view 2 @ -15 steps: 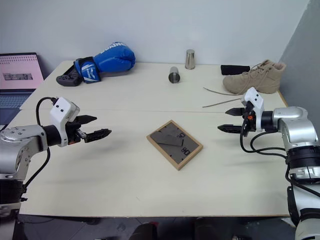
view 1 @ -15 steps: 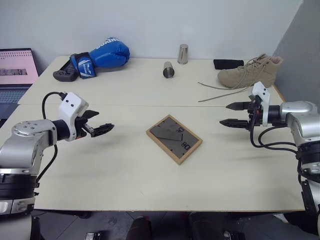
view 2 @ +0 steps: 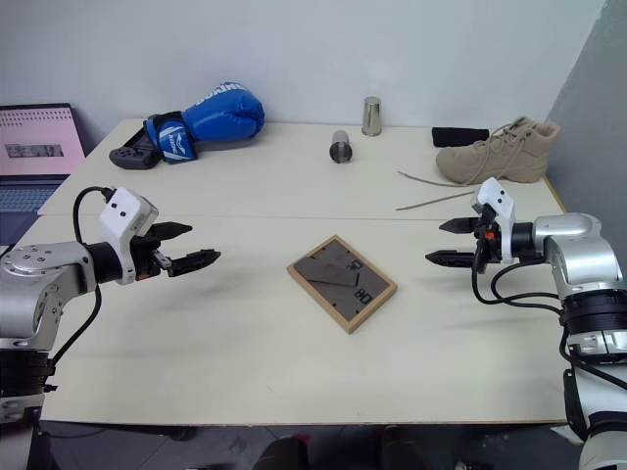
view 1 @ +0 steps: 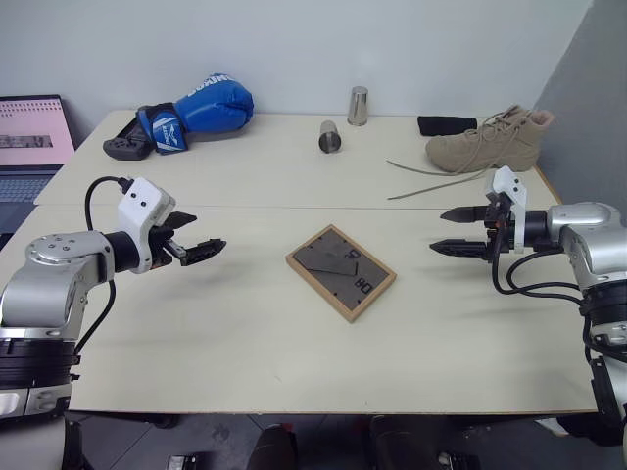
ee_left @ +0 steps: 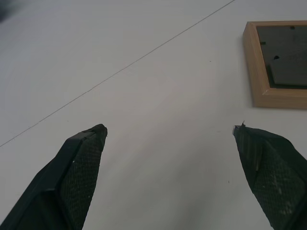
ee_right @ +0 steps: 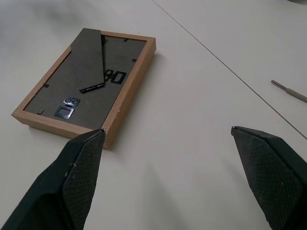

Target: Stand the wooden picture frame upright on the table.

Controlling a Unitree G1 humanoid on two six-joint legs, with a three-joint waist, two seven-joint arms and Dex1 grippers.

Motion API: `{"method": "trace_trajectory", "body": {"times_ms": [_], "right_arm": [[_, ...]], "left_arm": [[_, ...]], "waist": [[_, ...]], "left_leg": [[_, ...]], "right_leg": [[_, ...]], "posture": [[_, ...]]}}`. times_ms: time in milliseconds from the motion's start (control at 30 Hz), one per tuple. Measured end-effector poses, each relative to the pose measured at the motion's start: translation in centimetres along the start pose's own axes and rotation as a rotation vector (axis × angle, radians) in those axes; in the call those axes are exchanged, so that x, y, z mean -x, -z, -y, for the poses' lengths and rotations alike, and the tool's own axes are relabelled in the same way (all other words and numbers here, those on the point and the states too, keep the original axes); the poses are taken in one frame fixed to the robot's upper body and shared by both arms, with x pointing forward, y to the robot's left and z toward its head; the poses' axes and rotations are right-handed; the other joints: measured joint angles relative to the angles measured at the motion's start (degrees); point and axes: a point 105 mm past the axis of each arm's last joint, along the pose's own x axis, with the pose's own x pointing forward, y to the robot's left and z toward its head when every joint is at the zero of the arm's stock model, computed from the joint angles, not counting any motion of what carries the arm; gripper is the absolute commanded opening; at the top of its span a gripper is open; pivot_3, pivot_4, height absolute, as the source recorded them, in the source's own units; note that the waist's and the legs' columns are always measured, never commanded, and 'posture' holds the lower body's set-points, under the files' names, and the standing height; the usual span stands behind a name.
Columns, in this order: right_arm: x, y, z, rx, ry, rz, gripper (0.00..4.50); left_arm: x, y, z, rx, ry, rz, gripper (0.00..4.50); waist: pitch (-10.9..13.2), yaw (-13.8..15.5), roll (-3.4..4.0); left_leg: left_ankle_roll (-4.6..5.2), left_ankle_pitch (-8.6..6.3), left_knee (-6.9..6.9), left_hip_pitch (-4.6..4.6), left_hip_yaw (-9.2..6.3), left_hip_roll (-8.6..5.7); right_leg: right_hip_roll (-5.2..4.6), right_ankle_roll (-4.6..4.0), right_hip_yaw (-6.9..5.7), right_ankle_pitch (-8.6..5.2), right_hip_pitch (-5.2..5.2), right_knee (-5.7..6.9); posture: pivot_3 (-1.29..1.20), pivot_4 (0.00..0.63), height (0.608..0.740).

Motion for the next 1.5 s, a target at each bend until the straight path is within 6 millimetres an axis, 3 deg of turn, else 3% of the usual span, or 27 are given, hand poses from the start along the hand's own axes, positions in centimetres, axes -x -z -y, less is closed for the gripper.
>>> {"method": "trace_trajectory", "body": {"times_ms": [367, 500, 700, 967, 1133, 1233, 1400, 1500], "right_arm": [[-0.3, 0.3, -0.1, 0.007, -0.010, -0.011, 4.47], [-0.5, 0.6, -0.1, -0.007, -0.014, -0.012, 3.75], [-0.8, 1.0, 0.1, -0.007, -0.010, -0.019, 2.06], [-4.4, 2.3, -0.7, 0.075, -0.017, -0.045, 0.02], [-6.2, 3.3, -1.5, 0.100, -0.027, -0.057, 0.02], [-6.4, 3.9, -1.6, 0.121, -0.018, -0.073, 0.02], [-7.4, 5.8, -3.5, 0.135, -0.078, -0.126, 0.02], [-7.8, 5.5, -4.4, 0.139, -0.095, -0.121, 0.02]], "left_arm": [[0.0, 0.4, 0.3, 0.009, 0.027, -0.009, 4.50], [0.0, 0.4, 0.5, 0.011, 0.047, -0.007, 3.53], [-0.4, 0.7, 1.3, 0.021, 0.067, 0.000, 1.97], [-4.3, 1.8, 5.5, 0.011, 0.176, 0.016, 0.03], [-6.7, 2.3, 8.5, -0.006, 0.261, 0.012, 0.03], [-7.5, 2.3, 8.7, -0.018, 0.269, 0.013, 0.03], [-9.2, 2.6, 9.7, -0.026, 0.300, 0.004, 0.03], [-9.9, 2.6, 9.7, -0.033, 0.298, -0.006, 0.03]], "waist": [[0.00, 0.00, 0.00], [0.00, 0.00, 0.00], [0.00, 0.01, 0.00], [-0.01, 0.04, 0.00], [-0.01, 0.07, 0.00], [-0.01, 0.08, 0.00], [-0.02, 0.09, -0.01], [-0.02, 0.08, -0.01]], "left_leg": [[0.00, 0.00, 0.01, 0.00, 0.00, 0.00], [0.00, 0.00, 0.02, 0.00, 0.00, 0.00], [0.00, 0.00, 0.02, 0.00, 0.00, 0.00], [0.00, 0.00, 0.07, -0.01, 0.00, 0.00], [0.00, 0.00, 0.08, 0.00, -0.01, -0.01], [0.00, 0.00, 0.09, 0.02, -0.01, -0.01], [0.00, 0.01, 0.11, 0.02, -0.02, -0.02], [0.00, 0.01, 0.13, 0.02, -0.04, -0.02]], "right_leg": [[0.00, 0.00, 0.00, 0.00, 0.00, 0.01], [0.00, 0.00, 0.00, 0.00, 0.00, 0.01], [0.00, 0.00, 0.00, 0.00, 0.00, 0.01], [0.00, -0.01, 0.00, 0.01, 0.01, 0.05], [0.00, -0.01, 0.00, 0.01, 0.03, 0.07], [0.00, -0.01, -0.01, 0.01, 0.04, 0.07], [-0.01, -0.01, 0.00, 0.01, 0.06, 0.08], [-0.01, -0.01, -0.01, 0.02, 0.06, 0.10]], "posture": [[0.00, 0.150, 0.740], [0.00, 0.150, 0.740], [0.00, 0.150, 0.740], [0.00, 0.150, 0.740], [0.00, 0.150, 0.740], [0.00, 0.150, 0.740], [0.00, 0.150, 0.740], [0.00, 0.150, 0.740]]}}
